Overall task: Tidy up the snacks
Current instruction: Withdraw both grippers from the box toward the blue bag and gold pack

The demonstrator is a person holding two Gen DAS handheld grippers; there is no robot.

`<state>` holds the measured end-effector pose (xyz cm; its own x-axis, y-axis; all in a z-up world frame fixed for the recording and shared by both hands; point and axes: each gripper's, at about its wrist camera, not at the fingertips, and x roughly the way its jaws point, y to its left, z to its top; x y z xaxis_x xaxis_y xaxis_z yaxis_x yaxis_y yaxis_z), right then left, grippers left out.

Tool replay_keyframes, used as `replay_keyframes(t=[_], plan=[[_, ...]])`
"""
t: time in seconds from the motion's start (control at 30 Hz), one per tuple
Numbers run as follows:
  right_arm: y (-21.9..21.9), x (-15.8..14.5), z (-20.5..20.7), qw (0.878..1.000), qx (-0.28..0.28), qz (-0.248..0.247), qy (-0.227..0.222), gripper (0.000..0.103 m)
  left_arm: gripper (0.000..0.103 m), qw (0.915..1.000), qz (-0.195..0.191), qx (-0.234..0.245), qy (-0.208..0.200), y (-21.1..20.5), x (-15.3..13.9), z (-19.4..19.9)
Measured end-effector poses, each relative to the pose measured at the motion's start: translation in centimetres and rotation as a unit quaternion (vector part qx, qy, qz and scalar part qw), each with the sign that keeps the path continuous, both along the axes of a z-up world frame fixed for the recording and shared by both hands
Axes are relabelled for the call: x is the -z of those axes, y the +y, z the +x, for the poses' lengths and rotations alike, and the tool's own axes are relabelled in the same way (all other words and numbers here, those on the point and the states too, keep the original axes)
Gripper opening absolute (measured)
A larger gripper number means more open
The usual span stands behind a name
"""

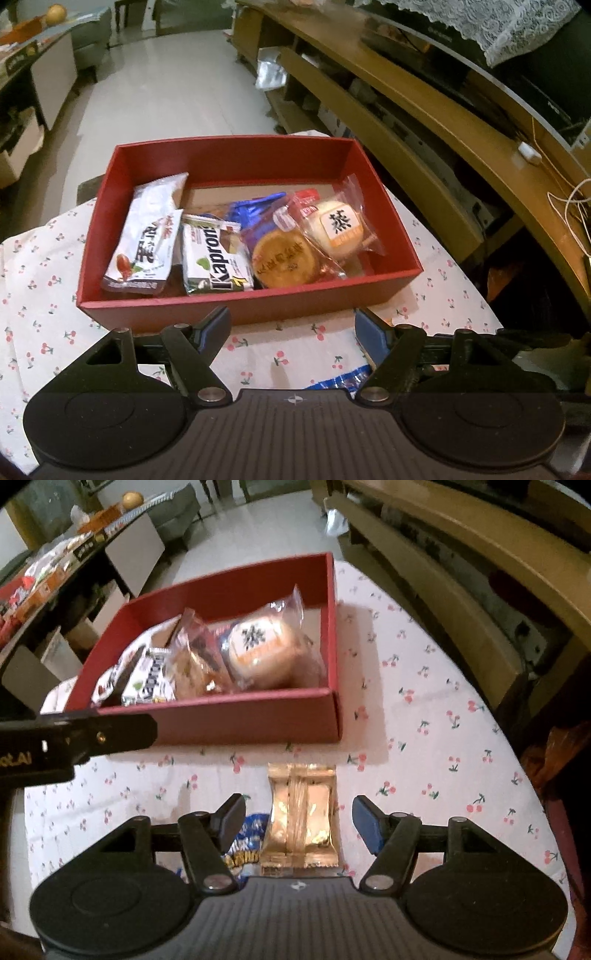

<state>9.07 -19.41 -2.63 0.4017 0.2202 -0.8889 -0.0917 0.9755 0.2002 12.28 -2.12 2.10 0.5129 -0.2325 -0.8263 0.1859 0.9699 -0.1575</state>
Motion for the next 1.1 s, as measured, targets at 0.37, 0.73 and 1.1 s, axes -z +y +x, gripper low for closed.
replay_keyframes(t=[0.37, 0.73, 1.1], plan=[[0.9, 2.7, 1.5, 0.999, -0.009, -0.013, 0.03, 0.085, 0.083, 0.9998, -0.001, 0.013, 0.011, -0.1, 0.5, -0.2], [0.0, 2.3, 0.3, 0.998, -0.038, -0.035, 0.022, 0.054, 0.084, 0.9974, 0.002, 0.065, 0.032, -1.3, 1.6, -1.1], [-3.6, 0.3, -0.6, 1.0, -0.012, -0.001, -0.001, 0.054, 0.085, 0.9737, 0.051, 0.217, 0.045, -5.4, 4.2, -2.8]])
